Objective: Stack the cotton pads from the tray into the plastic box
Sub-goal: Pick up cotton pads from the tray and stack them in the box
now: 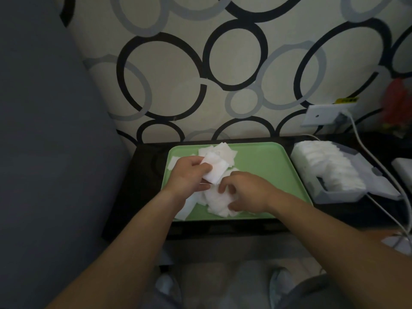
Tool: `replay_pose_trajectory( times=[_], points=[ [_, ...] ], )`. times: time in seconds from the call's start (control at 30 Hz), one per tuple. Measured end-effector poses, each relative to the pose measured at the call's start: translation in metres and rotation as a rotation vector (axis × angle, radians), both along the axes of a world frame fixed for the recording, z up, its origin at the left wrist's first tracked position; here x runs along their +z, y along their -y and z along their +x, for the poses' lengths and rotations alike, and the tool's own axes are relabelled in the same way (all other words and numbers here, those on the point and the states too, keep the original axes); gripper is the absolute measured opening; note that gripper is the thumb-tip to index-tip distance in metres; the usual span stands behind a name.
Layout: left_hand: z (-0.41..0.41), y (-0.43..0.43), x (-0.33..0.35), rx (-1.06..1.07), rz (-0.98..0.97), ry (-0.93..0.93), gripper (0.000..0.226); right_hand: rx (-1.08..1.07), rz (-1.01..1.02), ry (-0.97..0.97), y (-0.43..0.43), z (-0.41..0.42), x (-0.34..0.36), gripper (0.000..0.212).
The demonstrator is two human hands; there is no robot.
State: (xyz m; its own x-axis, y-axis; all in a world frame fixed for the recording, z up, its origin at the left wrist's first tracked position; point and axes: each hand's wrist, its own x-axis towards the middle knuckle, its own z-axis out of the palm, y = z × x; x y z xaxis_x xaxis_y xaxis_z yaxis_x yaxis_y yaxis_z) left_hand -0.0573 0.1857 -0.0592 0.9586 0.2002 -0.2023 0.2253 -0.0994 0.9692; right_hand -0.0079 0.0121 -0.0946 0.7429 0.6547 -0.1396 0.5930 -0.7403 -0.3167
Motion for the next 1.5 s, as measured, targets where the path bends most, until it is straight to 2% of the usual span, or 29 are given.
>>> replay_pose_trajectory(
  times=[0.23,0.33,0.47,0.6,0.77,0.87,1.1,1.27,1.5],
  points=[
    [0.002,-0.004,-0.001,0.010,-0.001,0.000,0.014,-0.005,0.119,0.030,0.002,0.003,-0.001,0.015],
    [0.003,-0.007,-0.001,0.025,-0.007,0.005,0.014,-0.053,0.304,-0.036,0.006,0.003,0.004,0.010],
    [0.006,-0.009,-0.002,0.085,-0.005,0.005,0.022,-0.271,0.631,-0.190,0.019,0.007,0.016,0.011],
    [0.007,-0.010,-0.004,0.106,-0.003,-0.007,0.027,-0.448,0.829,-0.348,0.027,0.013,0.012,0.013],
    [0.007,-0.002,-0.005,0.045,0.049,-0.040,0.027,-0.501,0.948,-0.522,0.030,0.012,0.019,0.016],
    [0.006,0.002,-0.004,-0.003,0.098,-0.030,0.022,-0.434,1.064,-0.600,0.027,0.010,0.027,0.018],
    [0.003,0.009,0.001,-0.049,0.154,0.015,0.020,-0.388,1.102,-0.576,0.019,0.005,0.031,0.021],
    [-0.001,0.012,0.003,-0.132,0.108,0.016,0.019,-0.437,1.021,-0.445,0.010,0.003,0.030,0.022],
    [-0.002,0.009,0.005,-0.160,0.029,0.019,0.018,-0.458,0.997,-0.385,0.004,0.005,0.028,0.019]
  ],
)
